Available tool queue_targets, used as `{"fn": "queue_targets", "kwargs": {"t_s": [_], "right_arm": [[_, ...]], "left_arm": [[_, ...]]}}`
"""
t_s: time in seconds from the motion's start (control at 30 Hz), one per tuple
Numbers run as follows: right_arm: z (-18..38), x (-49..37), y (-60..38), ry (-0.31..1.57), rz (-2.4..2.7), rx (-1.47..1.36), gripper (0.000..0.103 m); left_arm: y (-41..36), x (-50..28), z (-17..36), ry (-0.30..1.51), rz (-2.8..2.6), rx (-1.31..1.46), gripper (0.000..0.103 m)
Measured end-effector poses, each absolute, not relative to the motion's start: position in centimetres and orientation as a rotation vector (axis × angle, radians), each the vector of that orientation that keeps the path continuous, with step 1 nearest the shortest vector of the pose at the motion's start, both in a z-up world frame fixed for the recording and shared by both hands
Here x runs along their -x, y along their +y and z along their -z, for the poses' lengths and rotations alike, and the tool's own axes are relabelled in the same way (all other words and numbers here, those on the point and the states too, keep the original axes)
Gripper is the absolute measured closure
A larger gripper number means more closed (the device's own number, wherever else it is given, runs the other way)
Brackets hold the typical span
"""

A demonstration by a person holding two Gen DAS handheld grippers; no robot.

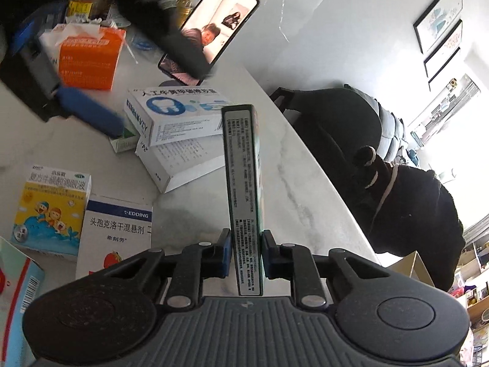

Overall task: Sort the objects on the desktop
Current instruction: 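Carry the ibuprofen box to the beige box and lower it upright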

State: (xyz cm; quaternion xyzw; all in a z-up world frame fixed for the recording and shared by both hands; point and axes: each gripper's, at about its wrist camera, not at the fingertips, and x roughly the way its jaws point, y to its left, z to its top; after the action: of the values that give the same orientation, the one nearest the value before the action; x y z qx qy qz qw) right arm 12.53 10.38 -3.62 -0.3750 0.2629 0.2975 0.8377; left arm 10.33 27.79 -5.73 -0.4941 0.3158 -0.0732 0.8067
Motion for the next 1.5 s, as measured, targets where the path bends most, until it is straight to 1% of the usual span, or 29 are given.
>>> {"fn": "queue_targets", "kwargs": {"t_s": [0.17, 0.3, 0.4, 0.47, 0.53, 0.63, 0.8, 1.07, 1.3, 1.5], "right_arm": [[1.2, -13.5, 9.2, 0.641, -0.649, 0.642, 0.082], [-0.6, -15.3, 7.6, 0.781, -0.685, 0.429, 0.082], [-1.9, -15.7, 6.4, 0.866, -0.686, 0.285, 0.082], [-2.5, -15.8, 5.6, 0.898, -0.682, 0.218, 0.082], [-3.0, -16.0, 5.1, 0.916, -0.679, 0.186, 0.082], [-3.9, -16.7, 4.5, 0.918, -0.667, 0.151, 0.083], [-6.9, -17.5, 2.2, 0.867, -0.632, 0.084, 0.082], [-10.8, -19.1, -4.2, 0.775, -0.461, 0.038, 0.083], [-10.3, -19.9, -10.0, 0.783, -0.350, -0.007, 0.082], [-6.6, -20.6, -11.4, 0.858, -0.271, -0.015, 0.082]], "left_arm": [[28.4, -8.6, 5.9, 0.688, 0.141, 0.944, 0.015], [27.9, -8.1, 5.8, 0.713, 0.119, 0.814, 0.014], [27.5, -7.6, 5.4, 0.717, 0.129, 0.737, 0.011], [27.3, -7.6, 5.4, 0.717, 0.149, 0.706, 0.008], [27.1, -7.7, 5.6, 0.728, 0.158, 0.695, 0.008], [26.7, -7.7, 5.6, 0.742, 0.173, 0.677, 0.008], [26.4, -7.1, 5.1, 0.750, 0.183, 0.640, 0.007], [26.2, -6.8, 5.2, 0.766, 0.203, 0.625, 0.007], [25.5, -7.3, 5.6, 0.784, 0.212, 0.621, 0.006], [24.4, -7.7, 5.8, 0.800, 0.223, 0.614, 0.006]]}}
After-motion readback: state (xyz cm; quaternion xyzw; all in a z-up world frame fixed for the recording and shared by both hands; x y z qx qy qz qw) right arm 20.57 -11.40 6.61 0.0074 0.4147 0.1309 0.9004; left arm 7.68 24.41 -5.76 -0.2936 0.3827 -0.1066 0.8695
